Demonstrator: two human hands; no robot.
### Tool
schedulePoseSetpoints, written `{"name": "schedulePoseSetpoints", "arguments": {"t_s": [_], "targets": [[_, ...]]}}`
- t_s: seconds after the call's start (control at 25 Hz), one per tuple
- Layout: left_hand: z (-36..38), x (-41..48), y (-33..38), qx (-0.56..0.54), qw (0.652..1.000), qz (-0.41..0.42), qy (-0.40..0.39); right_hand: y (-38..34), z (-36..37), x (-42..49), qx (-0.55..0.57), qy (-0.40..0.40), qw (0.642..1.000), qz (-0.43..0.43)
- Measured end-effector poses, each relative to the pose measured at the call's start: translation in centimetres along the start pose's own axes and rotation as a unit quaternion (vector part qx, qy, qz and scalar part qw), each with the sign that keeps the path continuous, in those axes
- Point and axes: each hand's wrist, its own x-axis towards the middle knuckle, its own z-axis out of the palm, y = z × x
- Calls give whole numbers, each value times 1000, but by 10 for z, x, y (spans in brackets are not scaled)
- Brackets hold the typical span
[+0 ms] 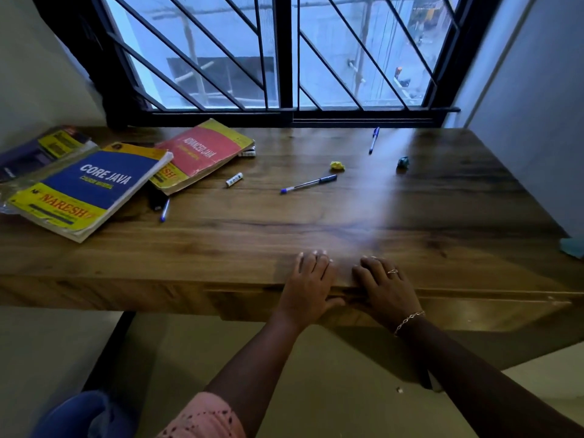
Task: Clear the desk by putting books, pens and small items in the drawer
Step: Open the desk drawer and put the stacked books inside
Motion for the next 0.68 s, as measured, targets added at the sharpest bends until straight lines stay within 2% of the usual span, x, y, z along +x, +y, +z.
{"name": "schedulePoseSetpoints", "arguments": {"t_s": [0.12, 0.2, 0.32, 0.44, 0.6, 0.68], "targets": [[4, 9, -2, 18, 999, 8, 27, 0, 7, 6, 9, 70, 998, -1], [5, 11, -3, 24, 999, 11, 30, 1, 9, 7, 5, 78, 997, -7], [4, 10, 0, 27, 1000, 1, 4, 3, 5, 9, 6, 17, 1000, -3], [-8, 11, -1, -24, 995, -44, -81, -1, -6, 10, 19, -45, 999, 20], [-17, 6, -14, -124, 982, -12, -145, -5, -15, 12, 75, -109, 989, 62], [-21, 0, -25, -118, 981, -17, -153, -10, -16, 22, 91, -103, 988, 66]]}}
